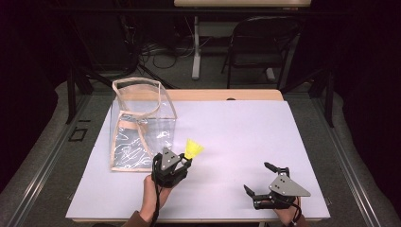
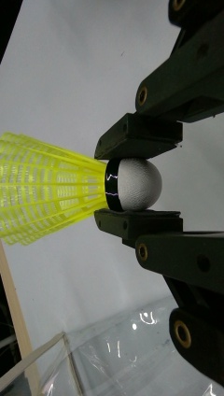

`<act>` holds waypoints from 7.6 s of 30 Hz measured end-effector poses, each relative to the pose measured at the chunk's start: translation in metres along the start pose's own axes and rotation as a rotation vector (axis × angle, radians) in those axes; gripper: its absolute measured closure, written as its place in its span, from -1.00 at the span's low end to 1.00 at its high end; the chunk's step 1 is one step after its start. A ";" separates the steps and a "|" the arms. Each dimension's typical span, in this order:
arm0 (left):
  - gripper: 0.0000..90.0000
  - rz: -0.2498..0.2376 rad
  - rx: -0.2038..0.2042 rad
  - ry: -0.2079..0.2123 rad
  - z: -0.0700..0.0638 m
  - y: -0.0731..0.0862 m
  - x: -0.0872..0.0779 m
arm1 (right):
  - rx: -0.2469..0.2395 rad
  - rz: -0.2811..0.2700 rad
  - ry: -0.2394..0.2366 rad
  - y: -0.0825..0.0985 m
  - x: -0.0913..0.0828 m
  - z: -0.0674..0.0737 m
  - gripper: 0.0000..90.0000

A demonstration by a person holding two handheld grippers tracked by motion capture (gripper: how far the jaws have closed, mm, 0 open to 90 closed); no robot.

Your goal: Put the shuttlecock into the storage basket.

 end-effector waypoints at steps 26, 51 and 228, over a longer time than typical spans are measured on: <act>0.44 0.000 0.055 0.034 0.012 -0.012 0.001 | 0.000 0.000 0.000 0.000 0.000 0.000 -1.00; 0.44 -0.013 0.061 0.027 0.031 -0.023 -0.004 | 0.002 -0.001 -0.004 0.000 0.000 0.000 -1.00; 0.44 -0.171 0.039 -0.183 0.149 -0.135 -0.075 | 0.002 0.012 -0.005 0.002 0.002 0.000 -1.00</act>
Point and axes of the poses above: each handheld gripper's, and its own axes: x roughly forward along the jaws, y roughly out of its underside, z roughly to its left, the point moved 6 cm from there along x, roughly forward along the jaws, and after that the axes turned 6 degrees about z, right-handed, at the moved point
